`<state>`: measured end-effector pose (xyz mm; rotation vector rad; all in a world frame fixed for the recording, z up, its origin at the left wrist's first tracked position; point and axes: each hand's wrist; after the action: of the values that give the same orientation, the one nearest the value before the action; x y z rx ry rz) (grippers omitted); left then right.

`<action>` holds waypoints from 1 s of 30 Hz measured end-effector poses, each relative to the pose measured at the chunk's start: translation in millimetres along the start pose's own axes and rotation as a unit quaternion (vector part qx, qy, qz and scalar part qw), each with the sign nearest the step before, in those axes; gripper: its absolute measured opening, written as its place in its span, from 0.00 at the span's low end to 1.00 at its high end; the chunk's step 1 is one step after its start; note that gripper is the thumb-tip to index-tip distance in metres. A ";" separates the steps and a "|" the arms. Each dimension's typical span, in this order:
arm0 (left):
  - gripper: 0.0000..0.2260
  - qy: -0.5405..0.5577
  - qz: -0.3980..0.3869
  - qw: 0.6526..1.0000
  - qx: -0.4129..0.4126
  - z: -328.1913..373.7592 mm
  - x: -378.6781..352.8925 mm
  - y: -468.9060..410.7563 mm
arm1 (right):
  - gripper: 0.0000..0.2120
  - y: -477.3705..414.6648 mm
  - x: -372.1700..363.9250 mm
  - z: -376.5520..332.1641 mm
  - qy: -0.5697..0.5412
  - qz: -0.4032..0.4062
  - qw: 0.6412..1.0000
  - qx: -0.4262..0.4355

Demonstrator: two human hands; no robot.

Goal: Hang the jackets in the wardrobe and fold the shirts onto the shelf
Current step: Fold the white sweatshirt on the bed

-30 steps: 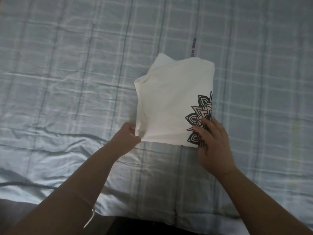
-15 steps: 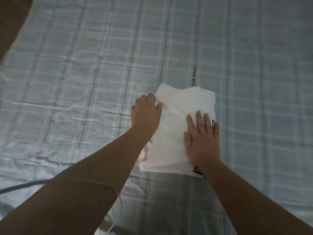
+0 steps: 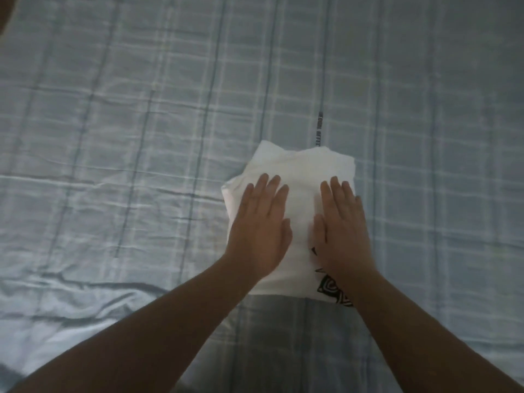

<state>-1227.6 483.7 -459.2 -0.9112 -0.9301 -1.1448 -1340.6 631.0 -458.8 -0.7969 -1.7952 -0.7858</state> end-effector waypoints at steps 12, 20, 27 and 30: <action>0.29 -0.018 -0.098 0.995 -0.022 -30.0 -34.3 25.2 | 0.31 -6.0 -36.0 12.6 0.089 -0.071 0.993 0.037; 0.27 0.061 -0.058 0.974 -0.211 -69.7 -3.3 54.0 | 0.27 16.1 20.6 68.2 -0.101 -0.077 0.978 0.163; 0.41 0.046 -0.216 0.930 -0.295 -96.8 4.7 75.2 | 0.34 33.1 3.6 112.3 0.074 -0.158 0.937 0.303; 0.42 0.024 -0.223 0.933 -0.281 -95.3 0.9 64.4 | 0.39 29.2 -3.0 115.4 0.066 -0.179 0.941 0.279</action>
<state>-1152.4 405.8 -498.1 -1.1499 -0.7995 -1.8782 -1375.5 739.8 -492.7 -0.0443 -1.9274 -0.4928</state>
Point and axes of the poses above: each hand's wrist, its own y-axis away from the middle knuckle, its own x-axis out of the back of the hand, z = x × y, and after that the axes turned 10 degrees about -x, right-handed
